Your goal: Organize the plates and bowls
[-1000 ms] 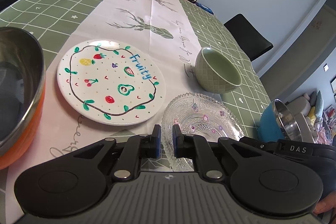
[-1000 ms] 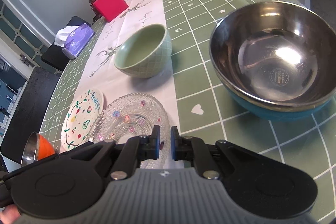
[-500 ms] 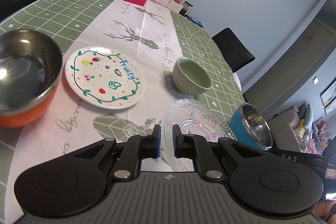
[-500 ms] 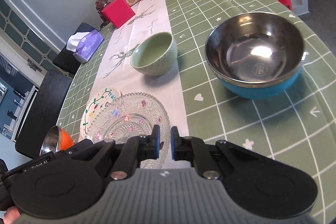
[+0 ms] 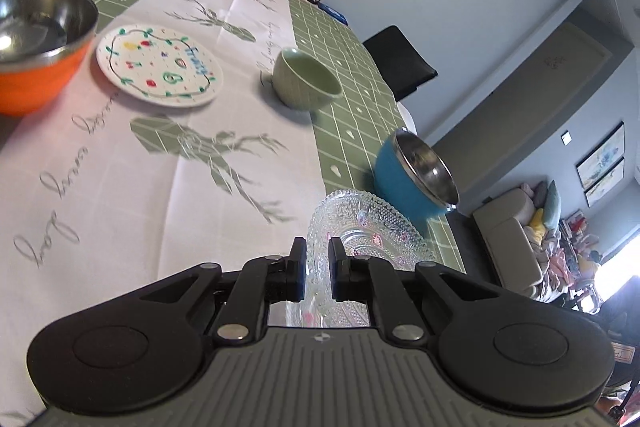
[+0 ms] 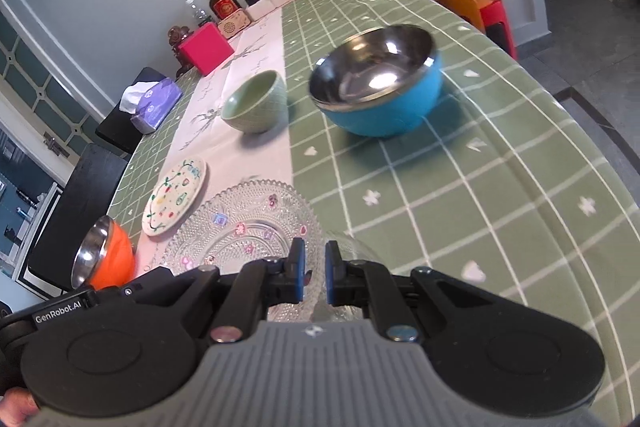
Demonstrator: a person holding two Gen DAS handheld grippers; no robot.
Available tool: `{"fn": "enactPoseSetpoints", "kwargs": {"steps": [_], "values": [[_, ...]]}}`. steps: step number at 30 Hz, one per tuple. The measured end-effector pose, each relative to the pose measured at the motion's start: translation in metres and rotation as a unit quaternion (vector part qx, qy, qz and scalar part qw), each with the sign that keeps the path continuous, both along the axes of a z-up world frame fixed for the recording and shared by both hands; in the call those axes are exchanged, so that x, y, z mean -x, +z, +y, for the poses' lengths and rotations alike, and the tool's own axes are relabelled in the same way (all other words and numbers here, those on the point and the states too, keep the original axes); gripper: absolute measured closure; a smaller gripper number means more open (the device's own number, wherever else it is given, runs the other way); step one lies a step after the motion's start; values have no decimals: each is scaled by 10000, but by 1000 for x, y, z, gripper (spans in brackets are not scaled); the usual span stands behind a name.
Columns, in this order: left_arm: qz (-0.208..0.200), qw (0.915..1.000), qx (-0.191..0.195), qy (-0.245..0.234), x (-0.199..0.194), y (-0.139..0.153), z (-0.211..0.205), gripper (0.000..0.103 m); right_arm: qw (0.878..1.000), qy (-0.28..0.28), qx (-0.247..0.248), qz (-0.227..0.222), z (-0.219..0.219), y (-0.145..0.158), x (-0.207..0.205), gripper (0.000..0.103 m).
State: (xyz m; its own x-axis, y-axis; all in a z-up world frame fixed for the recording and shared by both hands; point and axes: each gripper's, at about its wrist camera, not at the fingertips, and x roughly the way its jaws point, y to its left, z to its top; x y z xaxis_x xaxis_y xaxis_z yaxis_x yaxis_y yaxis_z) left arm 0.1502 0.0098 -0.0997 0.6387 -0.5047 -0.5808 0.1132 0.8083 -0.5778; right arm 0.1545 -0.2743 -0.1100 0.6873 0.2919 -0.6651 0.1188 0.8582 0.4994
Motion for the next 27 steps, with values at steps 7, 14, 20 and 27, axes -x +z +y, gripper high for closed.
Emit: {"fn": "enactPoseSetpoints", "kwargs": {"steps": [7, 14, 20, 27], "values": [[88, 9999, 4, -140, 13, -15, -13, 92, 9996, -229, -14, 167, -13, -19, 20, 95], [98, 9998, -85, -162, 14, -22, -16, 92, 9994, -192, 281, 110, -7, -19, 18, 94], [40, 9994, -280, -197, 16, -26, -21, 92, 9987, -214, 457, 112, -4, -21, 16, 94], [0, 9990, -380, -218, 17, -27, -24, 91, 9974, -180, 697, 79, 1, -20, 15, 94]]}}
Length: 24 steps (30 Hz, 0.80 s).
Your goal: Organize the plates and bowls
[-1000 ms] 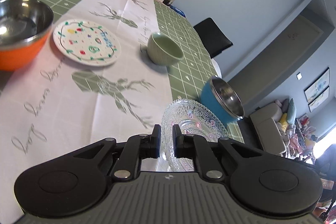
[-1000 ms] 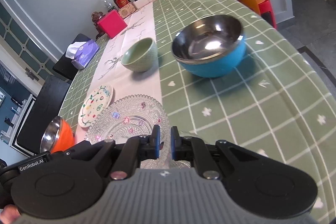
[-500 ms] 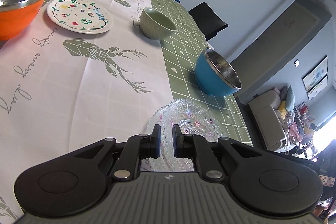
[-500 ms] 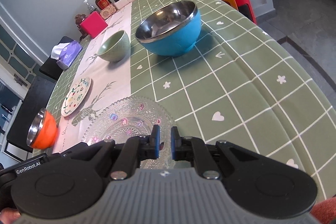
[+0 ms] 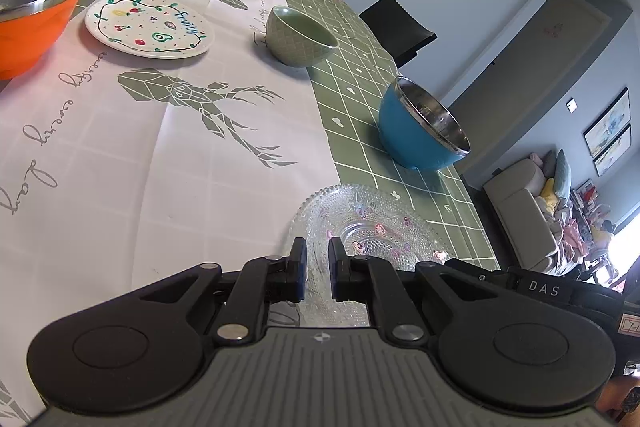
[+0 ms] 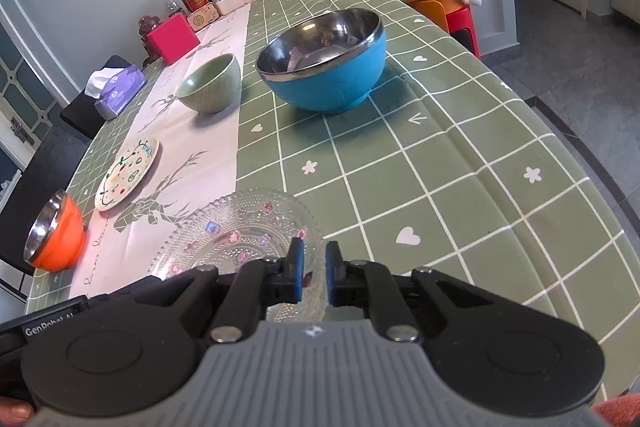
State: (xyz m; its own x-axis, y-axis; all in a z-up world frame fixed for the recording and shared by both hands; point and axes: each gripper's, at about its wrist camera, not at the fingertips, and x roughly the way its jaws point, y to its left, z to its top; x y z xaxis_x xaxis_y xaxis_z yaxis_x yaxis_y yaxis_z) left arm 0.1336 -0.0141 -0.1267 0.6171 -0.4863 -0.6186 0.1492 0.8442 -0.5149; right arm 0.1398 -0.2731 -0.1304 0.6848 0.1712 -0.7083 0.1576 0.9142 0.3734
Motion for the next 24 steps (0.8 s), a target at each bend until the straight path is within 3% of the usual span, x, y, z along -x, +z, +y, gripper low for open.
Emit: {"fn": "enactPoseSetpoints", "kwargs": {"steps": [8, 24], "values": [[-144, 9997, -206, 28, 1, 2, -2, 92, 9986, 224, 480, -64, 15, 2, 0, 92], [-207, 9984, -519, 38, 2, 6, -8, 92, 9966, 363, 737, -12, 23, -1, -2, 88]]}}
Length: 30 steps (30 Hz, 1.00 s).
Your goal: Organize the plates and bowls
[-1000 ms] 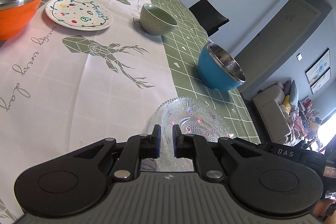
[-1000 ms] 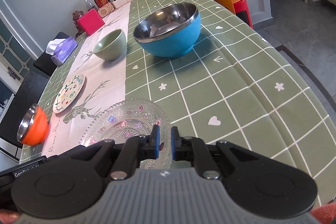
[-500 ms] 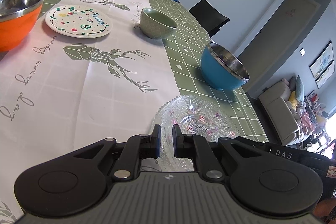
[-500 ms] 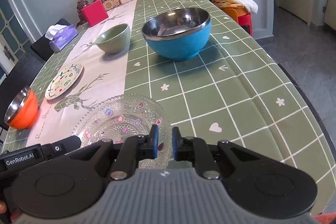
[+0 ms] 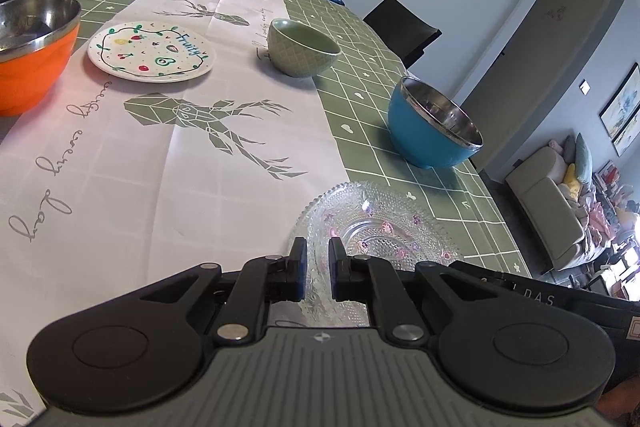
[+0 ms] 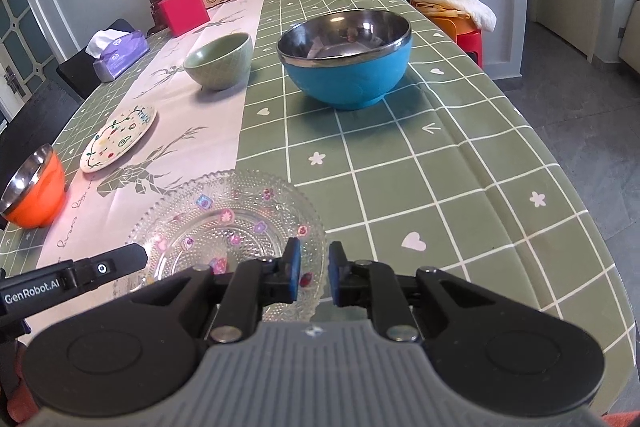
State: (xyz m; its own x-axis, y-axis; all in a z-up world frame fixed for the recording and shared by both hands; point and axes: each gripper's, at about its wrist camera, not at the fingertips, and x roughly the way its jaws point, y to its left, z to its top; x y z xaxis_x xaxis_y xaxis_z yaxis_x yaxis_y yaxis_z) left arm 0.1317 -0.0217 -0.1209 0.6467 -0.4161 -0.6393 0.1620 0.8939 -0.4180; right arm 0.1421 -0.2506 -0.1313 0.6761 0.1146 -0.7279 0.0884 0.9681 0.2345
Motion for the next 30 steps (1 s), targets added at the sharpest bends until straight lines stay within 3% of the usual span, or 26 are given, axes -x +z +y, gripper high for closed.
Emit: {"fn": "enactPoseSetpoints", "kwargs": {"steps": [8, 11, 17, 22, 24, 27, 30], "values": [[-7, 9999, -104, -57, 0, 1, -2, 90, 10000, 25, -18, -15, 1, 1, 1, 83], [-46, 9998, -172, -94, 1, 2, -4, 85, 9999, 70, -83, -48, 2, 1, 1, 74], [-101, 9996, -198, -184, 1, 3, -8, 74, 9998, 26, -104, -190, 1, 5, 4, 69], [-106, 9993, -258, -254, 1, 4, -10, 72, 9998, 10, -142, -162, 0, 5, 4, 68], [60, 9994, -232, -237, -2, 6, -9, 71, 9998, 17, -129, -159, 0, 5, 5, 68], [501, 9985, 36, -231, -11, 10, -6, 59, 9998, 9, -144, -133, -1, 5, 4, 68], [637, 9975, -135, -272, -16, 15, -10, 57, 9998, 7, -145, -120, 0, 5, 4, 68]]}}
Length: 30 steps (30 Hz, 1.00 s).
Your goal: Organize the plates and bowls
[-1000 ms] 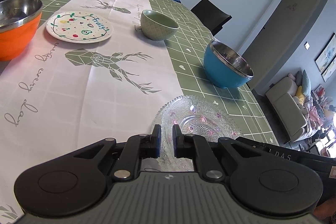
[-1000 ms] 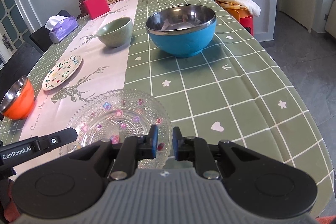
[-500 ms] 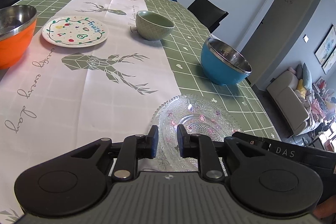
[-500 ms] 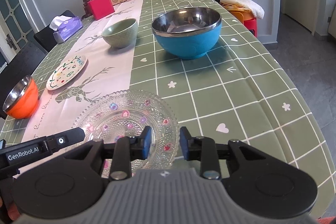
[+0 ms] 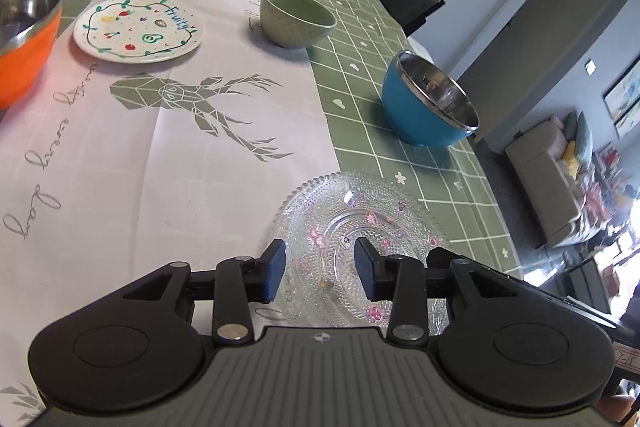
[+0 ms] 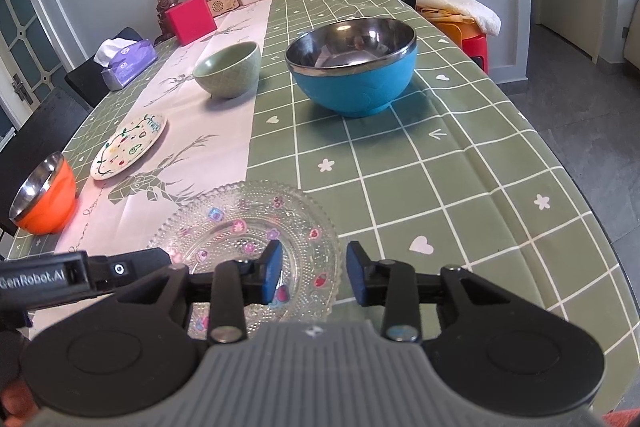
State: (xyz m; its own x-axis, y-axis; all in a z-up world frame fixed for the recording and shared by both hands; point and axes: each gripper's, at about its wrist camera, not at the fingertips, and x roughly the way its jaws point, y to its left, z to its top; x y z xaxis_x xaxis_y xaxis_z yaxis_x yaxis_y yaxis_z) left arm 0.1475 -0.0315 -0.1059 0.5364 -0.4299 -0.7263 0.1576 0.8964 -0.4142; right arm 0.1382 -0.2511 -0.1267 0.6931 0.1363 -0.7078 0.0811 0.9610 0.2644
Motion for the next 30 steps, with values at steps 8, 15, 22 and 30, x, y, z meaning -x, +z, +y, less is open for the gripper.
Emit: {"fn": "enactPoseSetpoints", "kwargs": {"steps": [8, 15, 22, 30], "values": [[-426, 9980, -456, 117, -1, 16, 4, 40, 10000, 24, -46, 46, 0, -2, 1, 68], [-179, 9997, -27, 149, -3, -4, 23, 40, 9994, -53, -207, 254, -3, -5, 1, 68], [49, 9996, 289, -59, -2, -19, 23, 57, 9986, -57, -361, 393, -4, -8, 2, 79], [68, 9995, 255, -194, 0, -21, 16, 67, 9991, -3, -255, 348, -2, -8, -1, 81]]}}
